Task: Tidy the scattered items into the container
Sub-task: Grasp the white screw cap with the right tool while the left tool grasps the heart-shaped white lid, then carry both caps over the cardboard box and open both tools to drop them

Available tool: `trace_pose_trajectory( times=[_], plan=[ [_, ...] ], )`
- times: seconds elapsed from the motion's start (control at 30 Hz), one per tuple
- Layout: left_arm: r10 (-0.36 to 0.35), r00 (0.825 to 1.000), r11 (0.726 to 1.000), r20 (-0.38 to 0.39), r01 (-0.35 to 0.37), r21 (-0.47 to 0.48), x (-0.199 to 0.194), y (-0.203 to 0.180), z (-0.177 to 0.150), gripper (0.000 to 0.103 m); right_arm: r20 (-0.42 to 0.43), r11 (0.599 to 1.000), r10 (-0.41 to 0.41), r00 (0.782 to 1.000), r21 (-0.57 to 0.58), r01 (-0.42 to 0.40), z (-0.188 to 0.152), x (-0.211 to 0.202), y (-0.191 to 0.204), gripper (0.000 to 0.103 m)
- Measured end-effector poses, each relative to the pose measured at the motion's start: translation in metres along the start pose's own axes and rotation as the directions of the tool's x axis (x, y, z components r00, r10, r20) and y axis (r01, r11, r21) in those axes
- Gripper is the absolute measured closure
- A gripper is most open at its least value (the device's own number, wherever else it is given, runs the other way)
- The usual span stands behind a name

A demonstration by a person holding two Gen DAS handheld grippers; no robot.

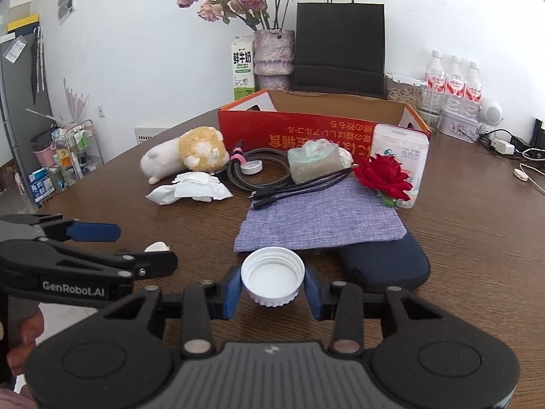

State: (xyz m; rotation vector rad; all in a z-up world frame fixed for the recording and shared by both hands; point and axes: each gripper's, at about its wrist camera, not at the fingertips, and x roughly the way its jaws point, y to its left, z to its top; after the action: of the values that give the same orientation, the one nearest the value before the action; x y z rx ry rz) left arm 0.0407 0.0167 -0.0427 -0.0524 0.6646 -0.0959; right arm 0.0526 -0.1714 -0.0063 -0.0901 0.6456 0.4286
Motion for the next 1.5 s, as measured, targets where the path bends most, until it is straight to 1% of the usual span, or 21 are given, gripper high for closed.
trace_pose_trajectory(
  times=[0.03,0.07,0.1,0.17,0.23,0.27,0.43,0.7,0.9,1.03,1.2,1.33,1.5],
  plan=[
    [0.001,1.000,1.000,-0.006,-0.001,0.003,0.001,-0.001,0.000,0.034,0.001,1.000,-0.001,1.000,0.005,0.001,-0.001,-0.001,-0.002,0.064],
    [0.014,1.000,1.000,-0.003,-0.014,0.011,0.001,-0.003,0.000,0.036,0.002,1.000,0.000,1.000,0.010,0.000,-0.002,-0.001,-0.003,0.064],
    [0.021,1.000,1.000,-0.004,-0.021,0.018,0.001,-0.004,-0.001,0.043,0.003,1.000,0.002,1.000,0.012,-0.002,-0.002,-0.001,-0.004,0.064],
    [0.036,0.999,0.999,-0.007,-0.035,0.024,0.001,-0.006,-0.001,0.051,0.003,1.000,0.007,1.000,0.014,-0.007,-0.003,-0.002,-0.005,0.064],
    [0.045,0.999,0.999,-0.007,-0.045,0.025,0.000,-0.005,-0.001,0.070,0.006,1.000,0.012,1.000,0.016,-0.012,-0.004,-0.002,-0.006,0.064],
    [0.046,0.999,0.999,-0.007,-0.046,0.021,0.000,-0.004,-0.001,0.073,0.007,1.000,0.013,1.000,0.017,-0.014,-0.004,-0.002,-0.006,0.064],
    [0.015,1.000,1.000,-0.003,-0.015,0.002,-0.002,-0.003,-0.001,0.073,0.012,1.000,0.018,1.000,0.023,-0.018,-0.006,-0.005,-0.007,0.064],
    [0.008,1.000,0.999,-0.001,-0.008,-0.041,0.001,0.000,0.004,0.073,0.026,0.999,0.013,1.000,0.031,-0.014,-0.004,-0.010,-0.012,0.064],
    [-0.002,0.999,1.000,0.040,0.003,-0.027,0.001,-0.004,0.020,0.073,0.047,0.999,0.006,0.999,0.040,-0.008,0.005,-0.011,-0.019,0.064],
    [-0.005,0.997,1.000,0.077,0.006,-0.013,0.004,-0.007,0.040,0.073,0.076,0.999,-0.002,0.997,0.036,0.000,0.020,-0.007,-0.026,0.064],
    [-0.027,0.992,1.000,0.120,0.028,-0.008,0.014,-0.010,0.068,0.073,0.124,1.000,-0.011,0.992,0.026,0.008,0.049,0.000,-0.036,0.064],
    [-0.063,0.985,0.998,0.162,0.065,-0.008,0.023,-0.010,0.096,0.073,0.175,1.000,-0.023,0.984,0.016,0.021,0.075,0.009,-0.043,0.064],
    [-0.085,0.973,0.996,0.215,0.088,-0.005,0.038,-0.011,0.133,0.073,0.236,0.999,-0.039,0.971,0.015,0.036,0.113,0.025,-0.055,0.064]
  ],
)
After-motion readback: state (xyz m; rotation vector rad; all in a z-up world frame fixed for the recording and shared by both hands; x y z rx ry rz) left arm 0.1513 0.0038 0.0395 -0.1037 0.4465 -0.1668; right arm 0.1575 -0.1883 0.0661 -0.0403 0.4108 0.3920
